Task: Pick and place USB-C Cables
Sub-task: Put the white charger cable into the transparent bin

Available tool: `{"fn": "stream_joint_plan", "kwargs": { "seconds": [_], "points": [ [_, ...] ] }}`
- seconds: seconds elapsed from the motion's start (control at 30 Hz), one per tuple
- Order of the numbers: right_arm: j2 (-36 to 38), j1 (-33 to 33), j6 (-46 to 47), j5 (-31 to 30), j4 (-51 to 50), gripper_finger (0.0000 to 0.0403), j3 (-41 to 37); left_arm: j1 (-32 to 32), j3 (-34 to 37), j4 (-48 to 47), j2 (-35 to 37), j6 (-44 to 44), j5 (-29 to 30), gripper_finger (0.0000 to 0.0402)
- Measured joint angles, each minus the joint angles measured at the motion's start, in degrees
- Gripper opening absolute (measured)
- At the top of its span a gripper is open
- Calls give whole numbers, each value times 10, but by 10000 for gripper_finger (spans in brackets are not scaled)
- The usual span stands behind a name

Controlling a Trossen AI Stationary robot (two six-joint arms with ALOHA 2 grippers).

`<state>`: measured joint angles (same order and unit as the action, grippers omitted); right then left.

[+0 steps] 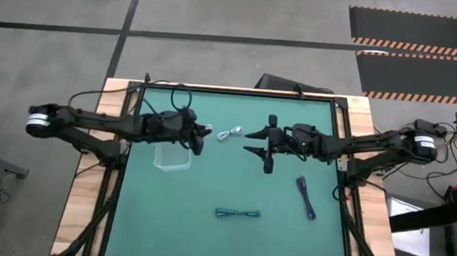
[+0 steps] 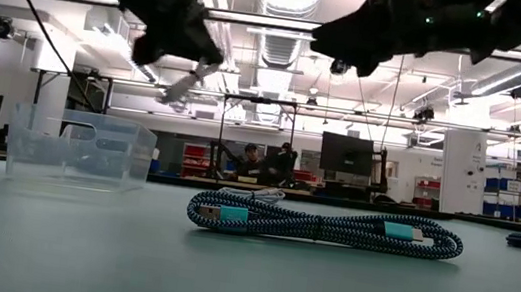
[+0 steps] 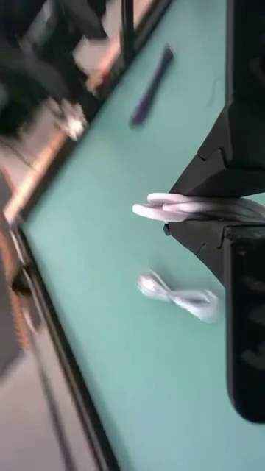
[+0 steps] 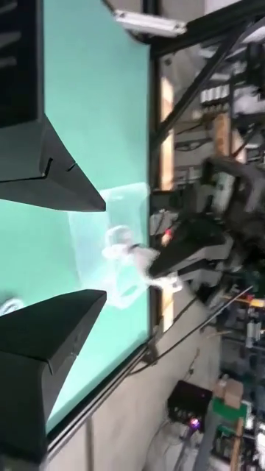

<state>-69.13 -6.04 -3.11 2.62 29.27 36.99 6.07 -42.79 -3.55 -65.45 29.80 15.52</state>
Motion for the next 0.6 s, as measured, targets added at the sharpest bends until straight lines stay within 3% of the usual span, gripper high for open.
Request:
{"fn": "stream_joint_plan", "kwargs": {
  "seconds": [0.23,0.6],
  "points": [
    [52,-2,-21,-29,-113,173,0,0,-107,-274,-4,76,27,12],
    [89,-6,-51,-28,-146,173,-15,1,-268,-636,-128,164,8,12]
  ]
}}
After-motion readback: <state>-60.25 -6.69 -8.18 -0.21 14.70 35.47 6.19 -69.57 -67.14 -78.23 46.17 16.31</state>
